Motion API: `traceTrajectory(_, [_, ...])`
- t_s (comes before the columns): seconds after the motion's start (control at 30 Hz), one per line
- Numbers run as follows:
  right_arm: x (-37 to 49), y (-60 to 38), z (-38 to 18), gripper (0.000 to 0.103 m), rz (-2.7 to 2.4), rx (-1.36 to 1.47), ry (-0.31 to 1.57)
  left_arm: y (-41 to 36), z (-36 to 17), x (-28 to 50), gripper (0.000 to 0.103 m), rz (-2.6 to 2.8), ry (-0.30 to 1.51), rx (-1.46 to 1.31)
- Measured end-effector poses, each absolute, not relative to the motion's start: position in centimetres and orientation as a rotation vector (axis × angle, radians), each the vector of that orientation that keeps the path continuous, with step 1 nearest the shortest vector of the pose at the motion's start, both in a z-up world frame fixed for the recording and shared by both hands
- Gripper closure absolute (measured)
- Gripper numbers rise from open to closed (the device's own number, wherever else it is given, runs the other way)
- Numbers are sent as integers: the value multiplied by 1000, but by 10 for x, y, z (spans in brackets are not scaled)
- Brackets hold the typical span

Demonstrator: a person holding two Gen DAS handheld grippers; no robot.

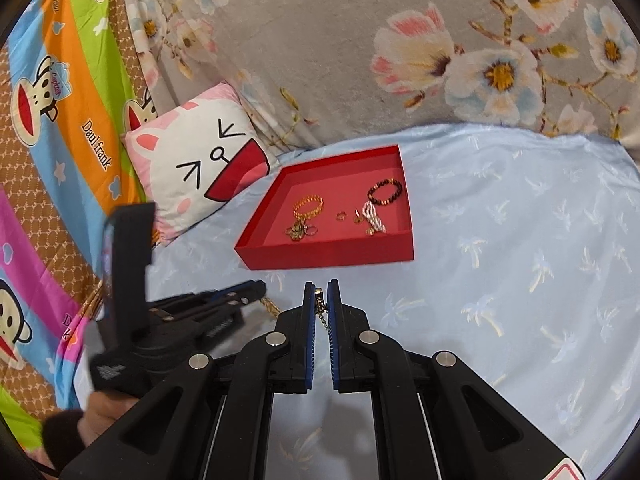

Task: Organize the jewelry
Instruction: 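Lift both gold chains off the sheet and carry them toward the red tray, then lower both chains into the red tray and open both tools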

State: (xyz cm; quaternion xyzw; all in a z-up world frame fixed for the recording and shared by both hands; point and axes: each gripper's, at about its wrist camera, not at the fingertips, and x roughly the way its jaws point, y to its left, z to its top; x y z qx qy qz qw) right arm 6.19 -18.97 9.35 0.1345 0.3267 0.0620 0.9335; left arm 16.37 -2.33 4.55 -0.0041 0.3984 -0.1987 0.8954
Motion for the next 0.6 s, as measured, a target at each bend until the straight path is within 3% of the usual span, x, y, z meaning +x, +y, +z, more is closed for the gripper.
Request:
traceTrajectory(0.4, [107, -191, 169, 97, 197, 227, 565, -6, 152, 190, 97, -479, 711, -50])
traceTrajectory(0.6, [164, -190, 193, 97, 218, 201, 552, -13, 175, 227, 96, -481, 686, -47])
